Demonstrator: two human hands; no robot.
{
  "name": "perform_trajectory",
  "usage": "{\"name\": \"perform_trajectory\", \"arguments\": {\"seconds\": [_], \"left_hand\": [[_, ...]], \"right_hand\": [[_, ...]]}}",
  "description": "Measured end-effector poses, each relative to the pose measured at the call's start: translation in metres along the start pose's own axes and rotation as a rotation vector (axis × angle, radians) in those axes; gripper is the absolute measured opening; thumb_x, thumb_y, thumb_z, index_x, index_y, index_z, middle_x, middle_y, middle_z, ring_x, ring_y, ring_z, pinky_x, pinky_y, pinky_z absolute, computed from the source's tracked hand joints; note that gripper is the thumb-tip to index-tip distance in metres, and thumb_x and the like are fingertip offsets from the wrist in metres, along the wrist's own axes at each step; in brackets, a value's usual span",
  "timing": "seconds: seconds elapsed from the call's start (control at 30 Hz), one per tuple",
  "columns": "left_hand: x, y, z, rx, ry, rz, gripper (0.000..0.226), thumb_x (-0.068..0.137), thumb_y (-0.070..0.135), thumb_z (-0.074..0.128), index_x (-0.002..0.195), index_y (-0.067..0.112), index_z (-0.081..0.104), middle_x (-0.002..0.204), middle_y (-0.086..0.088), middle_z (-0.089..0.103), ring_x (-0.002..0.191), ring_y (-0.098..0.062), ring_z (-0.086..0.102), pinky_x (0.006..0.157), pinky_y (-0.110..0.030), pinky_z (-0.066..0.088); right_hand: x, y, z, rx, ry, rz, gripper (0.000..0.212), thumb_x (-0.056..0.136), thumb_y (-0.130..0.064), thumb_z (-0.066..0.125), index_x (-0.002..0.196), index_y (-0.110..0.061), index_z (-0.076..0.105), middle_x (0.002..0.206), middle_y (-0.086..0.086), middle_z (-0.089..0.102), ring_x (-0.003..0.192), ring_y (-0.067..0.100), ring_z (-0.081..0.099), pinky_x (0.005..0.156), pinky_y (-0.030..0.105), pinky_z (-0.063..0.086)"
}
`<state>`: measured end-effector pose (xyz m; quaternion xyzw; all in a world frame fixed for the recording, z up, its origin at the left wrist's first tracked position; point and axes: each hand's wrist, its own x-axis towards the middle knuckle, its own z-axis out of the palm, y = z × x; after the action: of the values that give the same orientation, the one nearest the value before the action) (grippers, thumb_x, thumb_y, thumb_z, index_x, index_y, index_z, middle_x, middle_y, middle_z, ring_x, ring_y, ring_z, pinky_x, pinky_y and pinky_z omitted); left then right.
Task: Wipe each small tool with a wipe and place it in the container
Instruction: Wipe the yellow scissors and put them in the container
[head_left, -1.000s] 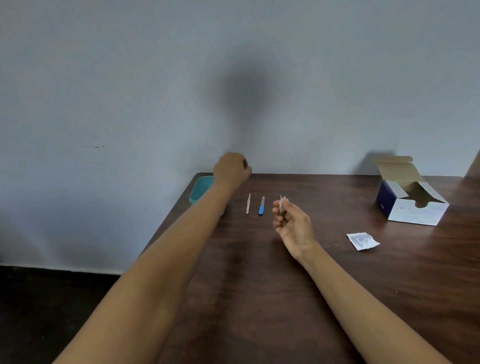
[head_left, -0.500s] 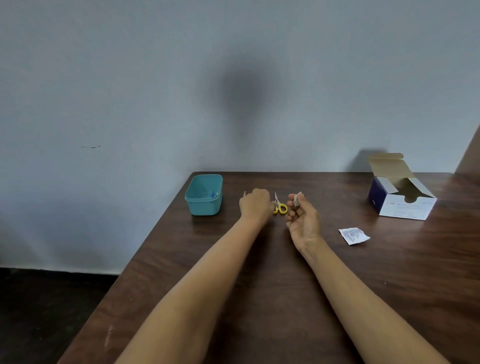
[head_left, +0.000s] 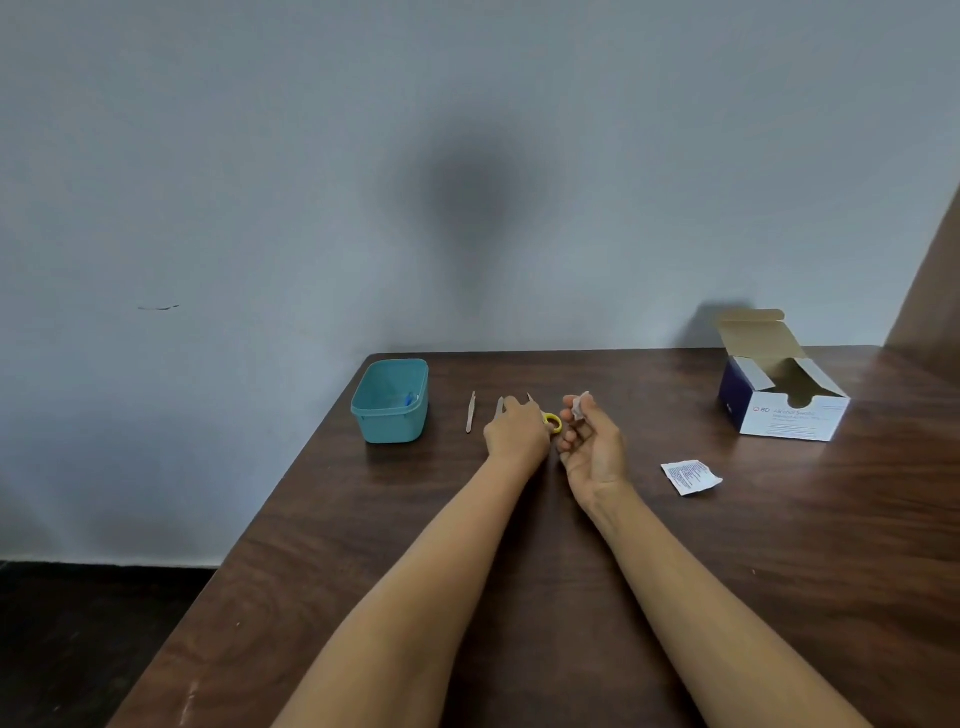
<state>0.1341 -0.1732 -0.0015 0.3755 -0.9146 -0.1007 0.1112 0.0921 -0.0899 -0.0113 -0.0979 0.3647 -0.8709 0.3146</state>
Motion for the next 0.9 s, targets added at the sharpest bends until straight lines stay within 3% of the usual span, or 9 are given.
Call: {"name": "perform_trajectory", "arguments": {"seconds": [0.17, 0.4, 0.47, 0.57, 0.67, 0.9], "left_hand": [[-0.005, -0.001, 0.004, -0.049, 0.041, 0.036, 0.029, 0.101, 0.020, 0.036, 0.126, 0.009, 0.047, 0.127, -0.017, 0.042, 0.110, -0.034, 0.053, 0.084, -0.041, 0.046], [-0.019, -0.015, -0.006, -0.461, 0.155, 0.076, 0.017, 0.101, 0.024, 0.043, 0.101, 0.008, 0.049, 0.105, -0.014, 0.054, 0.090, -0.029, 0.054, 0.079, -0.041, 0.046], [-0.027, -0.018, -0.009, -0.516, 0.184, 0.107, 0.016, 0.100, 0.024, 0.046, 0.097, 0.009, 0.049, 0.102, -0.012, 0.053, 0.086, -0.023, 0.050, 0.075, -0.038, 0.044], [-0.036, -0.020, -0.009, -0.544, 0.237, 0.159, 0.013, 0.099, 0.023, 0.049, 0.094, 0.011, 0.049, 0.101, -0.008, 0.051, 0.078, -0.015, 0.044, 0.072, -0.033, 0.042], [-0.045, -0.020, -0.009, -0.555, 0.292, 0.182, 0.010, 0.098, 0.022, 0.050, 0.091, 0.014, 0.048, 0.099, -0.005, 0.049, 0.076, -0.012, 0.044, 0.072, -0.031, 0.044], [-0.061, -0.039, -0.011, -0.323, 0.301, 0.315, 0.012, 0.099, 0.018, 0.046, 0.102, 0.007, 0.050, 0.102, -0.008, 0.053, 0.084, -0.024, 0.052, 0.069, -0.035, 0.042]], "right_hand": [[0.000, -0.002, 0.000, -0.028, 0.022, -0.038, 0.019, 0.093, -0.022, 0.055, 0.081, -0.010, 0.063, 0.064, -0.002, 0.059, 0.048, 0.005, 0.039, 0.047, 0.017, 0.030], [-0.007, 0.002, 0.002, -0.238, 0.110, -0.287, 0.021, 0.092, -0.014, 0.058, 0.075, -0.016, 0.070, 0.073, -0.011, 0.066, 0.061, 0.000, 0.046, 0.058, 0.015, 0.033], [-0.006, 0.003, 0.000, -0.245, 0.106, -0.273, 0.020, 0.092, -0.017, 0.059, 0.075, -0.017, 0.070, 0.076, -0.007, 0.063, 0.066, 0.003, 0.043, 0.058, 0.017, 0.031], [-0.009, 0.005, 0.000, -0.274, 0.035, -0.254, 0.021, 0.092, -0.015, 0.060, 0.073, -0.015, 0.071, 0.064, -0.011, 0.059, 0.064, 0.006, 0.042, 0.053, 0.015, 0.032], [-0.014, 0.007, 0.001, -0.288, -0.029, -0.213, 0.027, 0.091, -0.011, 0.060, 0.068, -0.017, 0.071, 0.062, -0.009, 0.062, 0.066, 0.010, 0.049, 0.053, 0.017, 0.034], [-0.029, -0.009, -0.014, -0.196, -0.041, -0.036, 0.015, 0.093, -0.010, 0.056, 0.081, -0.010, 0.063, 0.067, -0.005, 0.068, 0.056, 0.007, 0.044, 0.053, 0.018, 0.034]]}}
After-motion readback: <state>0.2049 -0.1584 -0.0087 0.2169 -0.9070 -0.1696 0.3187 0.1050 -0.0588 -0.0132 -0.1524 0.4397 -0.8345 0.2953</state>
